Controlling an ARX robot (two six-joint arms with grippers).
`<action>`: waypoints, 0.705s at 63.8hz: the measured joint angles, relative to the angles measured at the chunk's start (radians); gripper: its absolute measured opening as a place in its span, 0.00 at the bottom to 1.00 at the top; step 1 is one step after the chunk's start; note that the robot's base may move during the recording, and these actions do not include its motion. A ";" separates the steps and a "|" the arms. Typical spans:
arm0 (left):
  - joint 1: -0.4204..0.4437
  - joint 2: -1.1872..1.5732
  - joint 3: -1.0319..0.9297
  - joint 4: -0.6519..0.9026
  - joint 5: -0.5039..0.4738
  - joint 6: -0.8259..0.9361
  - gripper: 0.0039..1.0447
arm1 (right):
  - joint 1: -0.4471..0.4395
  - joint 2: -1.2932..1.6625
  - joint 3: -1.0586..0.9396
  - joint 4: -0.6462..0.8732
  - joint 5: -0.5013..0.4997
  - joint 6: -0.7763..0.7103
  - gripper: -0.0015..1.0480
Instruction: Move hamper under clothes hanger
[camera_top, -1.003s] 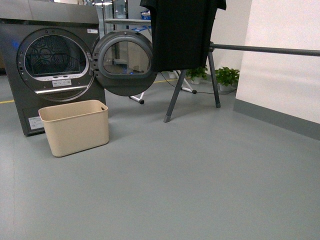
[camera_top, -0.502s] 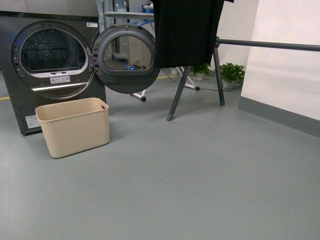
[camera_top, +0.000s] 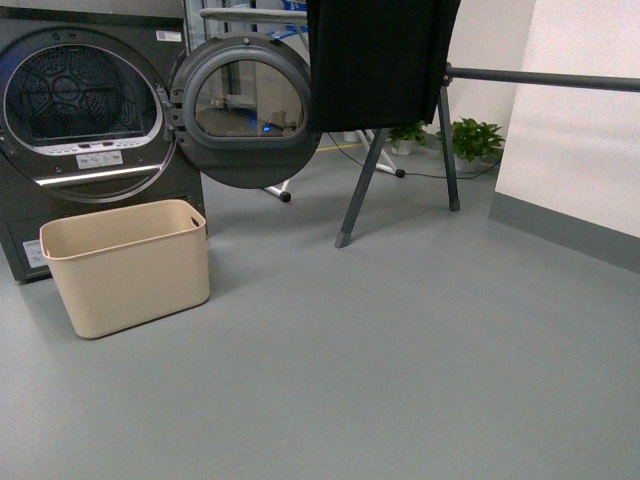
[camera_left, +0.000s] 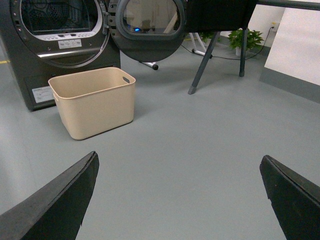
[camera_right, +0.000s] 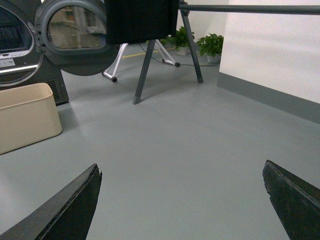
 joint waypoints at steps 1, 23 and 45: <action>0.000 0.000 0.000 0.000 -0.001 0.000 0.94 | 0.000 0.000 0.000 0.000 0.000 0.000 0.92; 0.000 0.000 0.000 0.000 0.000 0.000 0.94 | 0.000 0.000 0.000 0.000 0.000 0.000 0.92; 0.000 0.000 0.000 0.000 0.000 0.000 0.94 | 0.000 0.000 0.000 0.000 -0.002 0.000 0.92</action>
